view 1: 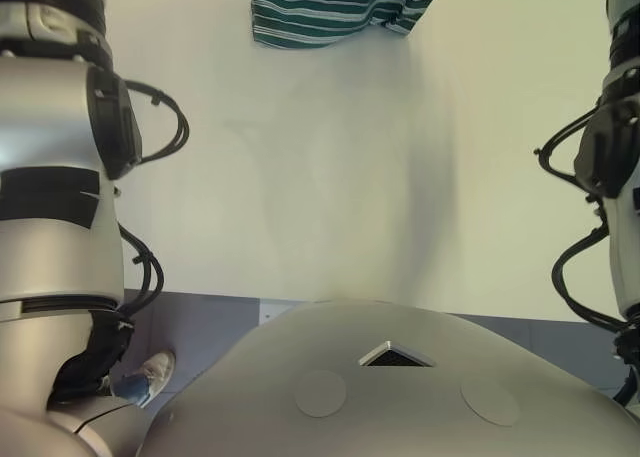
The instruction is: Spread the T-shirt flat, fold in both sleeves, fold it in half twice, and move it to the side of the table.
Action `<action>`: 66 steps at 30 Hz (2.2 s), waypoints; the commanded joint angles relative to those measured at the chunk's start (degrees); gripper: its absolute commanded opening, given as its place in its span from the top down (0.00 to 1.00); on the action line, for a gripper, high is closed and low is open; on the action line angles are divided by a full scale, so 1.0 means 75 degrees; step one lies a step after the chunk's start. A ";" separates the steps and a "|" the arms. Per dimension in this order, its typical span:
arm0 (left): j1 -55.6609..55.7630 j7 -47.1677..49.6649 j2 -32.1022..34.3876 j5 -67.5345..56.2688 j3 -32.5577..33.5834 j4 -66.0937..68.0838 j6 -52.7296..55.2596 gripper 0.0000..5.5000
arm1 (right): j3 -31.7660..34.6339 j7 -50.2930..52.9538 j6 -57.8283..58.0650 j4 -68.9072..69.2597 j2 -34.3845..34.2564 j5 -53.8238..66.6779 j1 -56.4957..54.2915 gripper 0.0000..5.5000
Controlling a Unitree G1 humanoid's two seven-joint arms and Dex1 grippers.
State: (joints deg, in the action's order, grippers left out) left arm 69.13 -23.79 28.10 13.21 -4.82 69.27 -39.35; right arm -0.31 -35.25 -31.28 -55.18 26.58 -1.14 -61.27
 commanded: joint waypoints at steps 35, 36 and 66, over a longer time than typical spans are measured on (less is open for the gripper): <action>-1.1411 -0.4836 0.3537 -0.2953 -0.2750 -1.0023 -0.1761 1.00 | -0.2843 -0.5003 0.0441 0.8205 0.3286 0.1040 1.0119 0.99; -1.1467 -0.4899 0.3681 -0.3392 -0.2746 -1.0133 -0.1761 1.00 | -0.2876 -0.5078 0.0463 0.8214 0.3305 0.1202 1.0149 0.99; -1.1108 -0.6284 0.3365 -0.4252 -0.2429 -0.9200 -0.0970 0.76 | -0.2432 -0.5351 0.1121 0.8422 0.3245 0.2083 0.9986 0.62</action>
State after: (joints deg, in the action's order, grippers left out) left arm -14.26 -70.08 52.16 -17.94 -23.50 0.88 -47.40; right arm -19.12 -74.69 -22.70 7.53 49.40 15.51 13.61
